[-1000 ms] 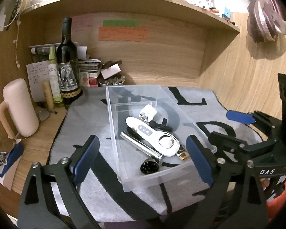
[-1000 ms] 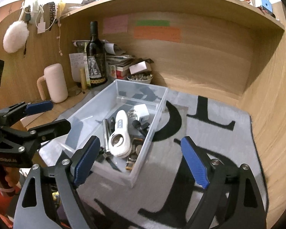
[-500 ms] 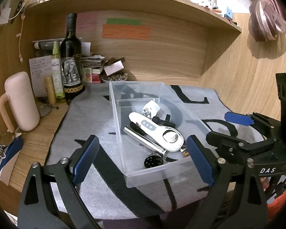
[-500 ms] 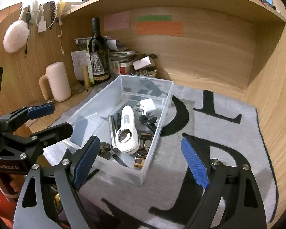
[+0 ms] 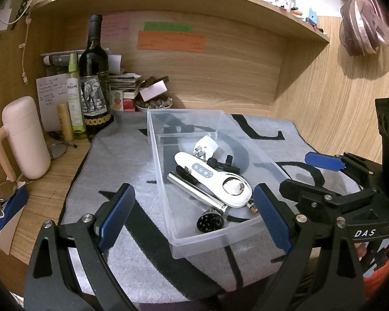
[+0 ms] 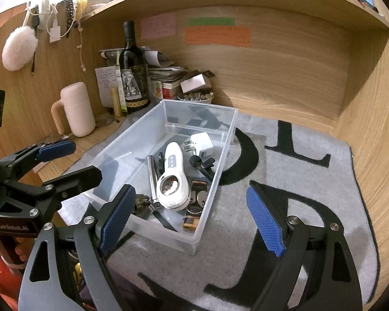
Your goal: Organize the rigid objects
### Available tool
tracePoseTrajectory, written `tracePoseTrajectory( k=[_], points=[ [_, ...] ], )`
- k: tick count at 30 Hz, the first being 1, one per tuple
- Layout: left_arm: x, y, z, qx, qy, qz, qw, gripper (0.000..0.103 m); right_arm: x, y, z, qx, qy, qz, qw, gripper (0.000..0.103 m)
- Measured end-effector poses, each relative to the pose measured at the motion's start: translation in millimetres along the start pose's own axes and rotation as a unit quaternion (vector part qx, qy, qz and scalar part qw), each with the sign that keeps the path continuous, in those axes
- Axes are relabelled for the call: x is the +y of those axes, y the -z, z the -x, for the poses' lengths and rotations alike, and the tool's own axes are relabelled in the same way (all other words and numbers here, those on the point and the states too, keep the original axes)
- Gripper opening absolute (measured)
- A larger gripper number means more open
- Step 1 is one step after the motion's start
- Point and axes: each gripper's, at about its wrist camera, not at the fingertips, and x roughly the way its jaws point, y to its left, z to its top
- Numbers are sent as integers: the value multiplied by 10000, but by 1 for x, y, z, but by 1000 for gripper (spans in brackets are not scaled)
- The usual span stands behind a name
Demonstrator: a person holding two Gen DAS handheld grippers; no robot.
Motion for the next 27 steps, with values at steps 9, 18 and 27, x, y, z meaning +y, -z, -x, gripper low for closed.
tracePoseTrajectory(
  k=[9,18,27],
  points=[
    [-1,-1,-3,10,4,-17,10000,94,-6,1,-1,34,-43,-21,10000,86],
    [-1,-1,-5,3,-8,6,10000,94,-6,1,-2,41,-49,-32,10000,86],
    [0,0,-6,18,41,60,10000,94,-6,2,-3,52,-51,-34,10000,86]
  ],
)
